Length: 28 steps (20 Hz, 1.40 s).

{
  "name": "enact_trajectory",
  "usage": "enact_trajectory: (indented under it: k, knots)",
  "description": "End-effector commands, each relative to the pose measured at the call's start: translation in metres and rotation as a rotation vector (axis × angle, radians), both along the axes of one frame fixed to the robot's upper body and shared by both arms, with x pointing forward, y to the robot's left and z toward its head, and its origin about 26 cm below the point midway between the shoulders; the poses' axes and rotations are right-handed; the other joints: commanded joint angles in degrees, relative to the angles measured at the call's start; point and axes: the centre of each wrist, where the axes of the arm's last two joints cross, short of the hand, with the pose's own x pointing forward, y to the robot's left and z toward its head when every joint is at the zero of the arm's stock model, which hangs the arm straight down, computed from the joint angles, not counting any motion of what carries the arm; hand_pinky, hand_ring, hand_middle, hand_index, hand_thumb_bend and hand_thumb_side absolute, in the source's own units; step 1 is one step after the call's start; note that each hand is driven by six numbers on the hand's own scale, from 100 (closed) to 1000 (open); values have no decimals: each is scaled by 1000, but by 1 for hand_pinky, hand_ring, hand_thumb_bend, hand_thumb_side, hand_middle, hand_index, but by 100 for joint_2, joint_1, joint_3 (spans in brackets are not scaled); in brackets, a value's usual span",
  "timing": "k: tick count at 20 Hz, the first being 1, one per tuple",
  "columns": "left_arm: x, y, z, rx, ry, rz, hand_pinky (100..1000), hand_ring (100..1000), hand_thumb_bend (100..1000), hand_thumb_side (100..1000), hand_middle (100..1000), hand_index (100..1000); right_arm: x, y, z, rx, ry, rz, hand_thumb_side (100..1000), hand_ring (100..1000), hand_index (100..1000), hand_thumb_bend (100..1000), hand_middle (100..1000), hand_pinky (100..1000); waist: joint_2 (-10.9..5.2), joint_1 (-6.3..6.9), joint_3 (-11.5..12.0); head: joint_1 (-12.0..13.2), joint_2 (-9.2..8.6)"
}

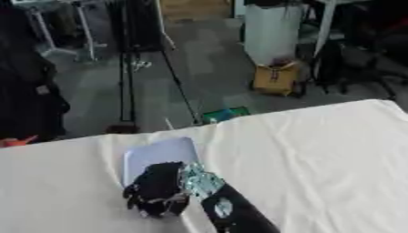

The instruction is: Pick up objects on the table and place them in the box.

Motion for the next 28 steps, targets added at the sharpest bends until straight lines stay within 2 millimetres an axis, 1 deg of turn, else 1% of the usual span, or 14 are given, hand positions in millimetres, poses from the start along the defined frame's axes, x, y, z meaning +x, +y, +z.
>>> enact_trajectory:
  k: [1, 4, 7, 16, 20, 28]
  knots:
    - [-2, 5, 7, 27, -20, 13, 998, 1000, 100, 1000, 1000, 903, 1, 2, 29, 31, -49, 14, 100, 197, 301, 100, 286, 100, -175, -35, -2, 31, 55]
    - [-3, 6, 7, 30, -18, 15, 998, 1000, 100, 1000, 1000, 904, -1, 5, 41, 46, -65, 24, 100, 196, 299, 100, 284, 100, -200, -57, -6, 55, 104]
    - [-3, 6, 7, 32, -17, 16, 998, 1000, 100, 1000, 1000, 904, -2, 6, 49, 54, -66, 25, 100, 195, 297, 100, 283, 100, -214, -73, -4, 55, 127]
    - [-2, 6, 7, 36, -19, 15, 999, 1000, 100, 1000, 1000, 904, -5, 9, 74, 91, -69, 32, 100, 192, 295, 100, 281, 100, -232, -122, -8, 40, 147]
    - [-2, 6, 8, 39, -19, 14, 999, 1000, 100, 1000, 1000, 904, -7, 8, 87, 117, -70, 36, 100, 190, 293, 100, 280, 100, -233, -136, -8, 32, 153]
    - [-2, 5, 9, 47, -22, 9, 998, 1000, 100, 1000, 1000, 904, -10, 6, 108, 139, -74, 37, 100, 191, 290, 100, 279, 100, -224, -152, -32, 10, 193]
